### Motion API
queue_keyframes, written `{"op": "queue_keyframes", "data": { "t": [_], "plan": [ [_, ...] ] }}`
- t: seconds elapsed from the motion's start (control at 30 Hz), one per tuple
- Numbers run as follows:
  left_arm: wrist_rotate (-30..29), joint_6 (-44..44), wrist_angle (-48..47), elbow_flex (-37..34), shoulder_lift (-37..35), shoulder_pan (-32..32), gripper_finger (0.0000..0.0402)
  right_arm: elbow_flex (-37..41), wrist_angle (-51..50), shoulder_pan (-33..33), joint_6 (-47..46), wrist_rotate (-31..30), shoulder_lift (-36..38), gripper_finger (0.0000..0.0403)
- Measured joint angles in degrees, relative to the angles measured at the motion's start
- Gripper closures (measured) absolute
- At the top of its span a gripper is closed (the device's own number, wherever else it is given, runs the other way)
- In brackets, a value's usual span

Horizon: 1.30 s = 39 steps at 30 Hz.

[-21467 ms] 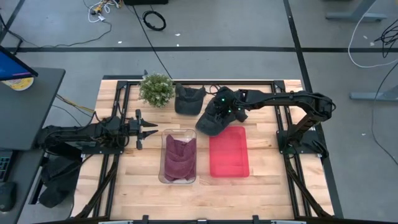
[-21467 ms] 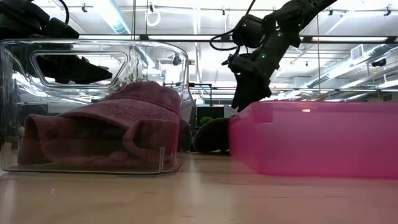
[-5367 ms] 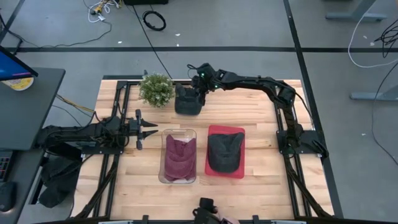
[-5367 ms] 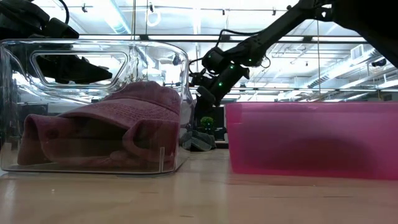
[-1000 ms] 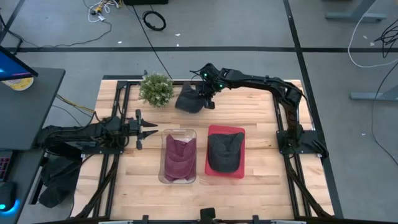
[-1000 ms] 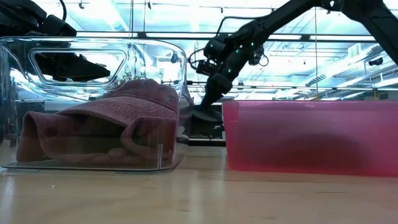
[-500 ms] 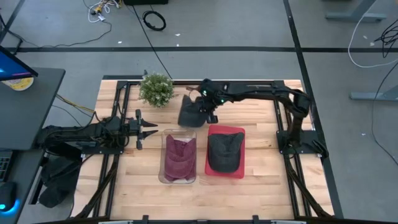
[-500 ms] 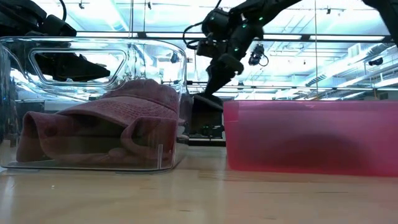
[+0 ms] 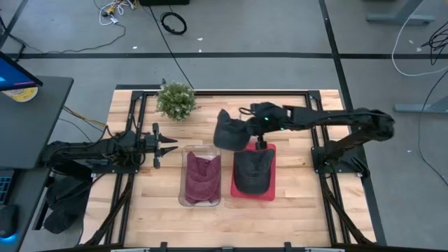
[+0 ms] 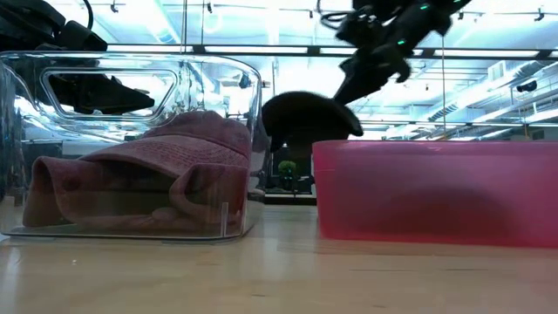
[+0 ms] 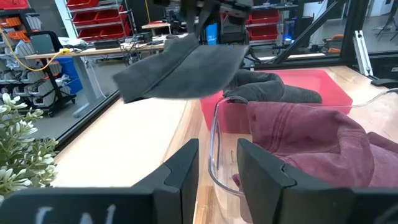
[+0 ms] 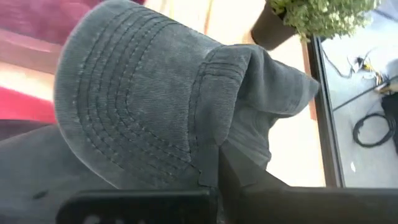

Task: Pick & Place hat
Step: Put the black cap into the red bin

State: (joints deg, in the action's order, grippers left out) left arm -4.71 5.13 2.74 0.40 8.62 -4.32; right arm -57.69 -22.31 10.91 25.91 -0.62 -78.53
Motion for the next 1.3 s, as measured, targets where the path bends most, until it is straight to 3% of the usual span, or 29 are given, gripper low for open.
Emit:
{"op": "queue_keyframes", "data": {
  "t": [0.23, 0.7, 1.3],
  "plan": [
    [0.0, 0.0, 0.0, 0.0, 0.0, 0.0, 0.0287, 4.9, 0.9, -3.9, -0.6, -0.1, 6.2, 0.0403],
    [0.0, 0.0, 0.0, 0.0, 0.0, 0.0, 0.0287, 5.1, 0.0, -14.6, 3.4, -7.5, 6.5, 0.0403],
    [0.0, 0.0, 0.0, 0.0, 0.0, 0.0, 0.0287, 5.1, -0.6, -18.7, 4.6, -5.9, 6.5, 0.0403]
  ]
}}
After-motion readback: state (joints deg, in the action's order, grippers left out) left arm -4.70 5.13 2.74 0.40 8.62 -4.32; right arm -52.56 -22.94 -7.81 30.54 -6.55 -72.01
